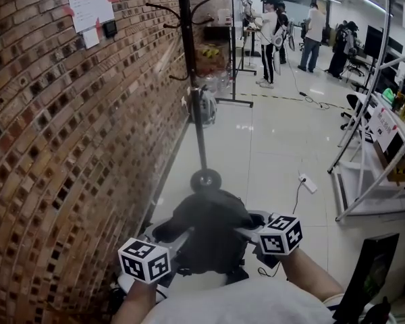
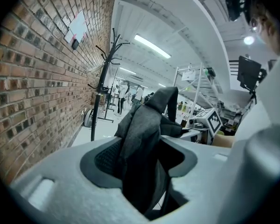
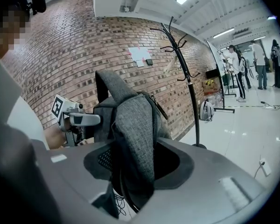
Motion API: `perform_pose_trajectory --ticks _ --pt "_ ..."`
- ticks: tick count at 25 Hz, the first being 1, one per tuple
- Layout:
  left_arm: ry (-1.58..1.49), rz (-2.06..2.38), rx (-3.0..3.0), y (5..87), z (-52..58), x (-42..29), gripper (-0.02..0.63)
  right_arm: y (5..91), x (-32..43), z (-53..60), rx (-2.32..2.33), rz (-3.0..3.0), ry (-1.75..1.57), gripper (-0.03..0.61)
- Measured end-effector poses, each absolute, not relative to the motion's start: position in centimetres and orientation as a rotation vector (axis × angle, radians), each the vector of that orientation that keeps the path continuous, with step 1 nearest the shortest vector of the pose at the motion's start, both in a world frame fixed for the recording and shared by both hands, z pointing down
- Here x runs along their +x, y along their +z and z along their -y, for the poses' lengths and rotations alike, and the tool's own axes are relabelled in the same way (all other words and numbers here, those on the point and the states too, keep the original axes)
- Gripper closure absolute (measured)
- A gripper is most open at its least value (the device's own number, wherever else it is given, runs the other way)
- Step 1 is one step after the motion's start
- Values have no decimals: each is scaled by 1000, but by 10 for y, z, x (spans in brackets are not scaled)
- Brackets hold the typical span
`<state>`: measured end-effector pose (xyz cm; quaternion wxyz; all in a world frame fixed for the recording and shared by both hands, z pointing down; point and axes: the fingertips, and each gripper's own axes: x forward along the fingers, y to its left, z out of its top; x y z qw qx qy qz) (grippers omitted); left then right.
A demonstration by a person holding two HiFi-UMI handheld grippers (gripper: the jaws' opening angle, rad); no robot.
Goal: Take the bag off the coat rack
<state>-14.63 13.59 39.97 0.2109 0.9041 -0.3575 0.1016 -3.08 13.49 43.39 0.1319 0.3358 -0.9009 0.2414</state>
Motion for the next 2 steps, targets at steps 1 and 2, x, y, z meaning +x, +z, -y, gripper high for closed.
perform_pose_trajectory --ticks 1,2 --pt "282 993 2513 400 -135 -147 379 434 -32 -134 975 2615 698 396" --pt "282 993 2514 399 -134 -148 379 434 -32 -133 976 2615 696 396"
